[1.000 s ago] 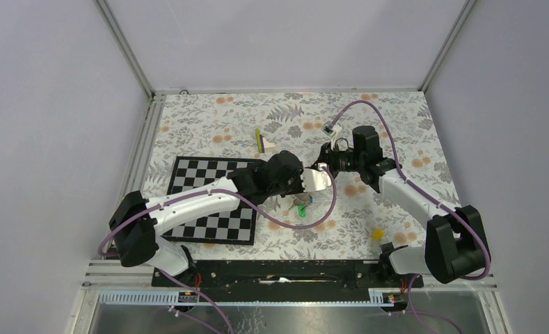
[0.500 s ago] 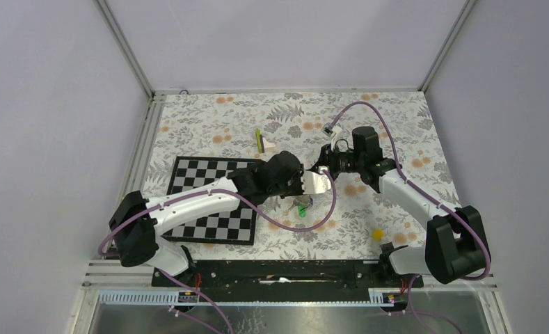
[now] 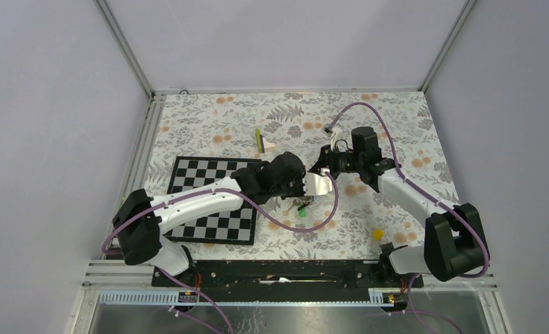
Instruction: Put the keys on the keyring
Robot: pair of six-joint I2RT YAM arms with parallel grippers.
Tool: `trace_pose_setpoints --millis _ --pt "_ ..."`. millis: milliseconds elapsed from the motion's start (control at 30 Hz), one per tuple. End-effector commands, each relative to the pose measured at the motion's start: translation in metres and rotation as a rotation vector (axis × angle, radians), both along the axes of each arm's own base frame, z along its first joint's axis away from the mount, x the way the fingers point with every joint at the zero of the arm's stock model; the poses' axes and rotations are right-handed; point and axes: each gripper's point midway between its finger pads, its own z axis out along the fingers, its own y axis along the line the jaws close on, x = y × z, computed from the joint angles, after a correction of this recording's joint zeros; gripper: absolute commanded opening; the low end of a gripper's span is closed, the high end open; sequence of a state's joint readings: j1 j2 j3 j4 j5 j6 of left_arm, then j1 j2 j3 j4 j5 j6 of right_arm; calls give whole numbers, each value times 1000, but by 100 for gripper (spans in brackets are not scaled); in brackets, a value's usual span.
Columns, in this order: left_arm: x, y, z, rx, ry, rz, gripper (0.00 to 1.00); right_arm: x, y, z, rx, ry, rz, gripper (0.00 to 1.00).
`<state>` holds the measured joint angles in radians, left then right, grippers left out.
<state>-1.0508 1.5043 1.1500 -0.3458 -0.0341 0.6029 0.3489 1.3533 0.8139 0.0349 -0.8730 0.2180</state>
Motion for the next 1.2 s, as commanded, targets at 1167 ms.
trace_pose_setpoints --millis 1167 --pt "-12 -10 74 -320 142 -117 0 4 -19 74 63 -439 115 0"
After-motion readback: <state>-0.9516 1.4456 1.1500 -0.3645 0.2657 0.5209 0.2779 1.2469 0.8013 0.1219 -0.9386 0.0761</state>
